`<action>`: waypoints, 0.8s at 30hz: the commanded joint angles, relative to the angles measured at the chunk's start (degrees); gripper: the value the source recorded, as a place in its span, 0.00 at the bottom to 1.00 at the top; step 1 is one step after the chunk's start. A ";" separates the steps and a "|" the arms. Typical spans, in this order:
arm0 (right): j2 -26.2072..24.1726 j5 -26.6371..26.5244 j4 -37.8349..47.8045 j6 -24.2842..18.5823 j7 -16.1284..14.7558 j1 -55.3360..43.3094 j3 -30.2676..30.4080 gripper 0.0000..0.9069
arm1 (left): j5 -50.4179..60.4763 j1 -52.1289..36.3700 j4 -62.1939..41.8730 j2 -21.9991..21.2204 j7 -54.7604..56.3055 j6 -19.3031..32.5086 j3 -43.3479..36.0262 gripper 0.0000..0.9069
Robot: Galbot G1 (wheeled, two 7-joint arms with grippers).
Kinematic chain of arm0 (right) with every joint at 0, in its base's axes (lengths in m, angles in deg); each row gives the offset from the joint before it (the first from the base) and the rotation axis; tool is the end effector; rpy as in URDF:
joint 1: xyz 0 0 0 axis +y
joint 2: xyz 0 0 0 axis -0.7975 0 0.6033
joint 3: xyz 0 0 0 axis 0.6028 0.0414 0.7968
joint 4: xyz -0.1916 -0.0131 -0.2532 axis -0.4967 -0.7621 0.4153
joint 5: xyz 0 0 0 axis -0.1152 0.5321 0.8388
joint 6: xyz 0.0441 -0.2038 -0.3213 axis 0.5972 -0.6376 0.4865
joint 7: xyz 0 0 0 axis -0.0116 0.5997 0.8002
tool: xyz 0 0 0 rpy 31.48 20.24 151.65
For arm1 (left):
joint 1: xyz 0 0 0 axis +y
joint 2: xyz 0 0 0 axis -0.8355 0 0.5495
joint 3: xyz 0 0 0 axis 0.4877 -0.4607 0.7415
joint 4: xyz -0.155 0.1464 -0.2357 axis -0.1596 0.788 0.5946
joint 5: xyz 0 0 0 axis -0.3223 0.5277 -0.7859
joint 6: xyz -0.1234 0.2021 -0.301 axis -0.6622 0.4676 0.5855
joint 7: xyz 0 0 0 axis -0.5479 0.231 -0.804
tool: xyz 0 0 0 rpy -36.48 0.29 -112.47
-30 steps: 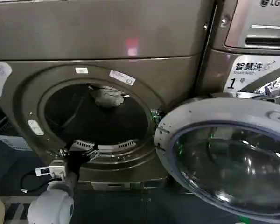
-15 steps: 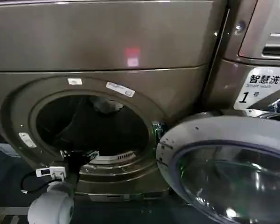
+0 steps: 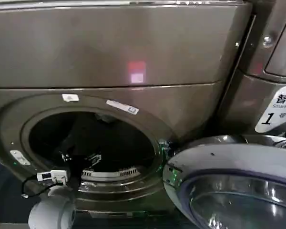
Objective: Grasp the clothes from the dryer.
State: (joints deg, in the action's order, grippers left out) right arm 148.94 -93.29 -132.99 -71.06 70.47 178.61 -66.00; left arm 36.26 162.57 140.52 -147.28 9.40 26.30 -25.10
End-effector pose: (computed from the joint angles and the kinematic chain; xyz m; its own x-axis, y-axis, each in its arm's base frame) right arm -0.1766 -0.4990 -0.0635 0.0418 0.9710 -0.2356 0.9967 -0.0570 -0.0583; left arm 0.2628 0.0184 -0.1481 -0.9506 -0.0430 0.3074 -0.0066 0.9929 0.1186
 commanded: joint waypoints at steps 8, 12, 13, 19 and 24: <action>0.05 -0.01 -0.03 -1.24 0.93 -0.03 0.29 1.00 | 1.31 -0.42 -0.76 0.06 -0.54 -2.81 0.08 1.00; -0.07 0.01 0.24 -1.86 0.93 -0.15 0.62 1.00 | 2.16 -2.06 -3.23 0.44 -0.47 -2.81 0.92 1.00; -0.02 0.04 0.10 -2.03 0.98 -0.24 0.83 1.00 | 2.28 -3.19 -4.29 0.26 -0.36 -2.81 1.02 1.00; 0.19 0.08 -1.11 -2.34 1.13 -1.34 2.19 1.00 | 0.28 -12.60 -12.01 0.17 -0.56 0.80 1.92 1.00; 0.26 0.12 -1.40 -2.40 1.09 -1.66 3.07 1.00 | -1.04 -21.36 -20.11 -0.30 -1.07 2.75 1.66 1.00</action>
State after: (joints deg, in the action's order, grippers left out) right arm 149.11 -93.19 -134.12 -73.28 71.53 177.11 -63.44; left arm 36.82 151.76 129.95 -147.48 8.56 26.30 -23.36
